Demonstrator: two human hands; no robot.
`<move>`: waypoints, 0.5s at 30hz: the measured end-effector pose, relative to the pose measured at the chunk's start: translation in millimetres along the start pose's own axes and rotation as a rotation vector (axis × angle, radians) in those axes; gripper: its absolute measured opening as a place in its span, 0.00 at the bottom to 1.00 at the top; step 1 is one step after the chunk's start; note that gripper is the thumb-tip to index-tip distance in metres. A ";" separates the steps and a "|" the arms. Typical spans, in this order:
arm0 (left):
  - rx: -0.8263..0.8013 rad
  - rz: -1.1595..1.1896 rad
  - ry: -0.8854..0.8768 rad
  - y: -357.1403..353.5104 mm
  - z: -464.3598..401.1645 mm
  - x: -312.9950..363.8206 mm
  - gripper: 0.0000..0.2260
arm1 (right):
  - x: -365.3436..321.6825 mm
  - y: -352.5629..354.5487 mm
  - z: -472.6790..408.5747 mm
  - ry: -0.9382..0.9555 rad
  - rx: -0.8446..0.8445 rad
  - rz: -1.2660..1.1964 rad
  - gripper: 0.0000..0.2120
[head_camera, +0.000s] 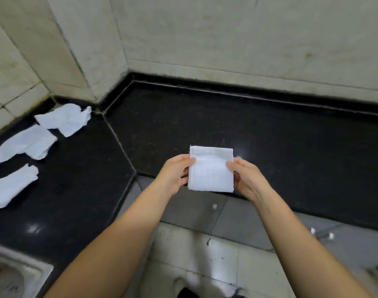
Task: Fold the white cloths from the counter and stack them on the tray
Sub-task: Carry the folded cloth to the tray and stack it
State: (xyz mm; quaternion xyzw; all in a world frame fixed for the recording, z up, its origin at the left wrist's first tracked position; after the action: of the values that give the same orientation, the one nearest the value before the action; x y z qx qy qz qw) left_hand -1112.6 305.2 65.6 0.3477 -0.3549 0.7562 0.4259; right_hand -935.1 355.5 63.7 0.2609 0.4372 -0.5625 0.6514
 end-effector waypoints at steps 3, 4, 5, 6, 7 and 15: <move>-0.132 -0.079 0.040 -73.2 -0.5 -20.5 0.06 | 0.0 77.3 29.3 0.033 0.135 -0.056 0.06; -0.179 -0.096 0.050 -100.8 0.7 -29.7 0.06 | 0.6 105.0 42.2 0.036 0.186 -0.064 0.06; -0.224 -0.117 0.063 -131.1 3.0 -40.4 0.05 | 2.1 135.3 55.5 0.046 0.244 -0.073 0.06; -0.264 -0.135 0.077 -159.0 6.3 -51.9 0.05 | 4.0 163.0 68.7 0.055 0.290 -0.086 0.06; -0.313 -0.161 0.096 -195.2 11.8 -68.0 0.05 | 7.0 197.8 86.3 0.065 0.347 -0.102 0.06; -0.622 -0.317 0.189 -460.0 86.5 -195.6 0.06 | 35.3 451.2 229.4 0.091 0.679 -0.250 0.06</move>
State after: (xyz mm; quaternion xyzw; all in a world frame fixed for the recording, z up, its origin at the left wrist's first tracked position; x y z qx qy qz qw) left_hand -606.1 332.8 58.2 0.1809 -0.4688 0.5656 0.6539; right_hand -438.7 251.2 75.2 0.4315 0.2824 -0.7389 0.4336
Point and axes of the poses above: each hand's wrist, its own z-axis away from the middle knuckle, its own y-axis out of the back of the hand, x = y × z, the point moved 4 cm from there along -z, towards the middle knuckle, and after that the axes turned 1 degree about z, right-handed, at the moved point
